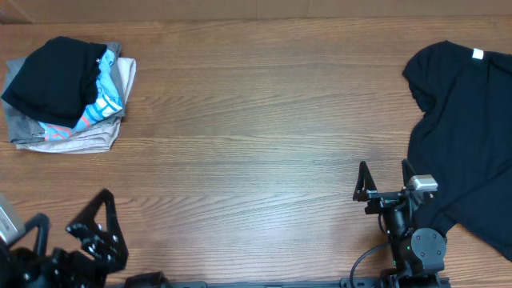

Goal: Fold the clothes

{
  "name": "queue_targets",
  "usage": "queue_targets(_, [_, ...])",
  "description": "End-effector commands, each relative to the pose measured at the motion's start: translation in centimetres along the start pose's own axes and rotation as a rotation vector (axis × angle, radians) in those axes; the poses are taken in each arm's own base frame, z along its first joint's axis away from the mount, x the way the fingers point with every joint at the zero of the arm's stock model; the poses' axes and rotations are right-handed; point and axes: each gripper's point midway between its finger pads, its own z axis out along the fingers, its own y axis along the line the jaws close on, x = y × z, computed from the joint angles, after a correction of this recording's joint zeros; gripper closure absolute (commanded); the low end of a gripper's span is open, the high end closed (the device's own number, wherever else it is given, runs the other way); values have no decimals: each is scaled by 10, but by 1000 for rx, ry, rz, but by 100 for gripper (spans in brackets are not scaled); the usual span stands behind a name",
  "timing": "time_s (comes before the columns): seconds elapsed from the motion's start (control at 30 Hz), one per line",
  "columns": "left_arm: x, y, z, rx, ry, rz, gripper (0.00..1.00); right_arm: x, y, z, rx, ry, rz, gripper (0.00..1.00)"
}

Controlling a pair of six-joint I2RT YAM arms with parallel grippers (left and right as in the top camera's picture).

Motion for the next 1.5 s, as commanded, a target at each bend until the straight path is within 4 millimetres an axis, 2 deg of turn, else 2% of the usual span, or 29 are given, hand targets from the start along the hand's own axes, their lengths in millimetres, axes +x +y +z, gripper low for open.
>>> queue_targets(0.0, [16,-6,2,57,52,22,0,2,-3,0,11,-2,-6,0])
queue_targets(0.2, [58,13,27,13,193,-6,0,2,-3,0,10,-2,-6,0])
queue_targets(0.4, [95,35,67,-26,262,-101,0,2,-3,0,10,-2,-6,0])
queue_targets(0.57, [137,58,102,-72,308,-253,0,2,-3,0,10,-2,-6,0])
queue_targets(0.8, [183,84,155,-83,295,-407,0,2,-3,0,10,-2,-7,0])
queue_targets(0.93, [192,88,185,-23,235,-398,0,2,-3,0,10,-2,-6,0])
queue_targets(1.13, [192,95,222,44,95,-358,0,2,-3,0,10,-2,-7,0])
queue_targets(1.27, [192,103,240,59,1,-340,0,2,-3,0,10,-2,-6,0])
queue_targets(1.47, [206,124,259,10,-81,-326,0,2,-3,0,10,-2,-6,0])
